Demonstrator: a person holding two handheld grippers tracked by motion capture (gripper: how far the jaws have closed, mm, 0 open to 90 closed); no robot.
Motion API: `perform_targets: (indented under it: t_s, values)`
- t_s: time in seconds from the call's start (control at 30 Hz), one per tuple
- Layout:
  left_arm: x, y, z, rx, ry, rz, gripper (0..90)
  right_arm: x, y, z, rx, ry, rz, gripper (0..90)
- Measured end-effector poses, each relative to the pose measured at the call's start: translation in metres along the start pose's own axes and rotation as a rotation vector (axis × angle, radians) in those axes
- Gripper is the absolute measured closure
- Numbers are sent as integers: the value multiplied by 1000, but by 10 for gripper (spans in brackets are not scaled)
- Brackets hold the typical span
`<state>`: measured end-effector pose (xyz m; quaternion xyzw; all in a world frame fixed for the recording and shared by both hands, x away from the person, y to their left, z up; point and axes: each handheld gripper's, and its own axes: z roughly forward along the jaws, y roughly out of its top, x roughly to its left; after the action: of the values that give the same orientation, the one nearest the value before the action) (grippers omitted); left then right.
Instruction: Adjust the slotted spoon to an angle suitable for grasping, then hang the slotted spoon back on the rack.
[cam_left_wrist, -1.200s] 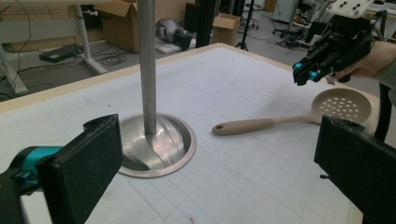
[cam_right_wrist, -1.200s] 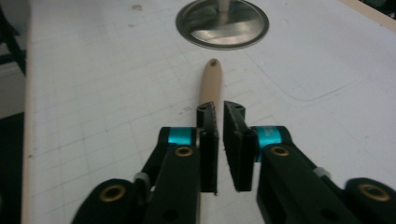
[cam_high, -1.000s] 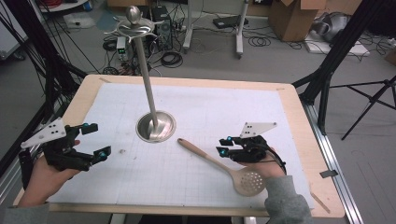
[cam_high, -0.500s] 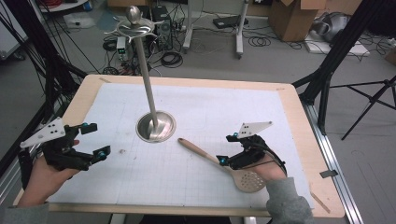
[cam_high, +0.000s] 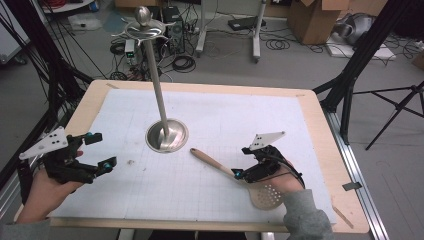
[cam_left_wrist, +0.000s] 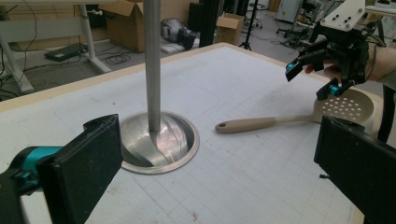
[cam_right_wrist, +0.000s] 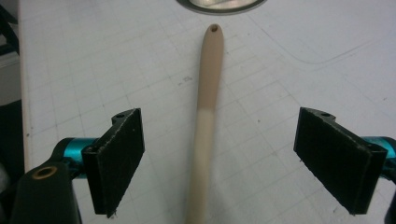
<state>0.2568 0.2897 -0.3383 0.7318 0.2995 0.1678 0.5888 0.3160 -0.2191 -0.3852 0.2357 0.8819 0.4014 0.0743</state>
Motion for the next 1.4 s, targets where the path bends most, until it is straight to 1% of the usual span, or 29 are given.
perform_targets:
  t_s: [0.03, 0.23, 0.33, 0.43, 0.53, 0.8, 0.9, 0.97, 1.2, 1.23, 1.4]
  values:
    - [0, 0, 0, 0, -2, 1, 18, 0, 0, 1, 5, -4, -2, 150]
    - [1, 1, 0, -7, 2, -1, 18, 1, 0, 9, 35, 6, -16, 150]
    - [1, -1, 1, -1, 2, -4, 17, 0, 0, 13, 60, 5, -16, 150]
    - [0, -1, 2, 6, 0, -3, 18, 1, 0, 15, 74, -4, -13, 151]
    - [0, -1, 2, 7, -1, 1, 17, 1, -1, 17, 86, -2, -11, 152]
    - [1, -3, 4, 13, -1, -4, 17, 0, -5, 24, 146, 17, 0, 181]
    - [1, -3, 5, 11, -3, -7, 17, 0, -6, 27, 170, 22, 11, 190]
    - [1, -3, 5, 11, -4, -7, 17, 1, -6, 29, 183, 29, 2, 202]
    - [2, -4, 4, 14, -1, -10, 17, 2, -8, 34, 219, 41, -2, 227]
    - [2, -4, 4, 15, -1, -9, 17, 2, -8, 34, 217, 43, -4, 238]
    - [2, -5, 4, 17, -2, -9, 17, -1, -13, 36, 220, 45, 13, 266]
